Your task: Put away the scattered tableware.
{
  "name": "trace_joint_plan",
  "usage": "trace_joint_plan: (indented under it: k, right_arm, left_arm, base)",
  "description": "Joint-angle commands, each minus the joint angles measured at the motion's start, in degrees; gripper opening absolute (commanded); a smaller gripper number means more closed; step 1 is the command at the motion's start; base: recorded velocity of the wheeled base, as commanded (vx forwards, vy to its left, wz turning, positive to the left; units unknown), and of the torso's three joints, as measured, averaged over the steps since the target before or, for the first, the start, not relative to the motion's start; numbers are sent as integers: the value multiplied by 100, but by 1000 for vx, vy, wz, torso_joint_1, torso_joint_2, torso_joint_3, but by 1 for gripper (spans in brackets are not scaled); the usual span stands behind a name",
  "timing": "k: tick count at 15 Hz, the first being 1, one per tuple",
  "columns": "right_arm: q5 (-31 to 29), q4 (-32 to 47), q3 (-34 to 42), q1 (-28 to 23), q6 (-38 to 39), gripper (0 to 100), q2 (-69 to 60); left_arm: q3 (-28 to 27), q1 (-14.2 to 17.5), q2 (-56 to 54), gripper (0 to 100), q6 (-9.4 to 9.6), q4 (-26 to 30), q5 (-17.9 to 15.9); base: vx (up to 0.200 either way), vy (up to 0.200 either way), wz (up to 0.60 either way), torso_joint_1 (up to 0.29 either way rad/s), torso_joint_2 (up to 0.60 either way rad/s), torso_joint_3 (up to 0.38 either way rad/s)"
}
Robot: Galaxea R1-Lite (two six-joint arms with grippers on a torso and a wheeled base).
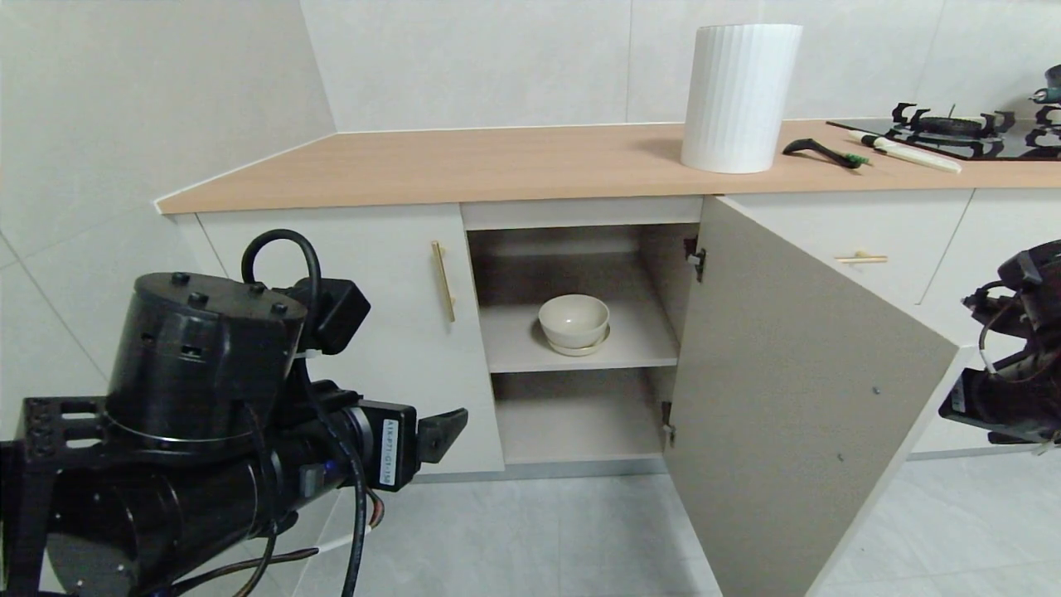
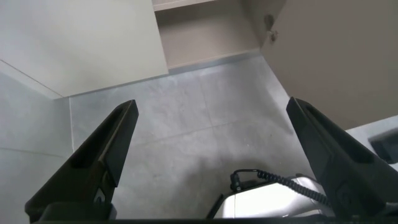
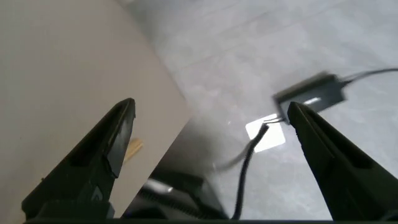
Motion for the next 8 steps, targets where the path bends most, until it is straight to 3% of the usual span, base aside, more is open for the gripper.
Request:
trace_joint_plan:
  k: [1, 4, 8]
  right_arm:
    - [77, -3, -4, 456, 36, 100, 102]
    - [77, -38, -92, 1115, 168, 100, 146]
    - [51, -698, -286, 2372, 590, 100, 586]
  left_arm:
    - [-2, 56, -1, 100, -1, -1, -1]
    - [-11, 83, -1, 100, -1, -1, -10]
    - [-20, 153, 43, 100, -1, -19, -10]
  base:
    - [0, 0, 0, 0, 0, 0]
    - [0, 0, 0, 0, 0, 0]
    - [0, 0, 0, 0, 0, 0]
